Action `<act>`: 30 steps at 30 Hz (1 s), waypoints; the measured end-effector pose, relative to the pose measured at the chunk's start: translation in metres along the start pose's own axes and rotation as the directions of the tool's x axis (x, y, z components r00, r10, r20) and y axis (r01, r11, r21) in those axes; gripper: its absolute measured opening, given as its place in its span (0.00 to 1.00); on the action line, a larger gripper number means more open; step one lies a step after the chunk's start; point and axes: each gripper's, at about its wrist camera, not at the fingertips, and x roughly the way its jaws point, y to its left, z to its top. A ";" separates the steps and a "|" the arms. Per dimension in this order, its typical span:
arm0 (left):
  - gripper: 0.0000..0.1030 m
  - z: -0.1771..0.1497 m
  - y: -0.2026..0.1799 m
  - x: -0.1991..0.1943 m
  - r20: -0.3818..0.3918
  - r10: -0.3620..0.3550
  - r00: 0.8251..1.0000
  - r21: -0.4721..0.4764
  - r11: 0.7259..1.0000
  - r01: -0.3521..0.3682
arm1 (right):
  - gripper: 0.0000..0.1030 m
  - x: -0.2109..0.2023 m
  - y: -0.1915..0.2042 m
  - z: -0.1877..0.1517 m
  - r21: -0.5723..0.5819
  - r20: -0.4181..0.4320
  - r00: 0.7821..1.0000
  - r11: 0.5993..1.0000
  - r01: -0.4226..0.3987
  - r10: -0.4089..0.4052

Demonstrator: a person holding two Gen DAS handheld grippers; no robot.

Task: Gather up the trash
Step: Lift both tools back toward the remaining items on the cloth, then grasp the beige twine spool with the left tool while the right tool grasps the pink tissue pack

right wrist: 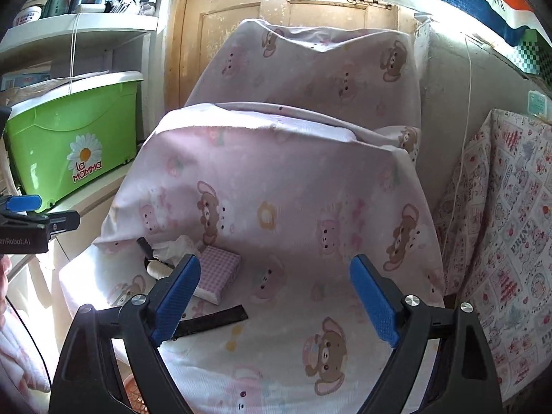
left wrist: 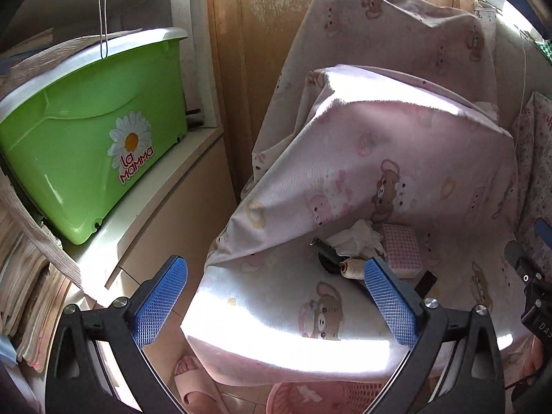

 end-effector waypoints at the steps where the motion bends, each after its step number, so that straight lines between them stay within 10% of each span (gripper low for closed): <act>1: 0.99 -0.007 -0.003 0.009 -0.006 0.004 1.000 0.012 1.000 -0.004 | 0.87 0.005 -0.001 -0.005 0.009 -0.013 1.000 1.000 -0.004 0.005; 6: 0.98 -0.034 -0.026 0.049 -0.162 -0.143 0.976 0.104 0.982 0.160 | 0.87 0.033 -0.001 -0.025 0.028 -0.099 0.995 1.000 -0.003 0.006; 14: 0.76 -0.045 -0.071 0.061 -0.105 -0.105 0.989 0.247 0.961 0.128 | 0.87 0.055 -0.003 -0.025 0.022 -0.142 0.990 1.000 0.018 -0.014; 20: 0.66 -0.036 -0.069 0.076 -0.149 -0.169 0.974 0.133 0.973 0.190 | 0.87 0.055 -0.022 -0.015 0.066 -0.143 0.990 0.997 0.027 -0.017; 23: 0.44 -0.034 -0.070 0.087 -0.179 -0.197 0.964 0.110 0.970 0.218 | 0.87 0.060 -0.031 -0.015 0.104 -0.163 0.986 0.994 0.047 -0.029; 30: 0.48 -0.033 -0.083 0.103 -0.145 -0.185 0.972 0.111 0.973 0.202 | 0.87 0.066 -0.047 -0.015 0.151 -0.172 0.982 0.982 0.109 -0.083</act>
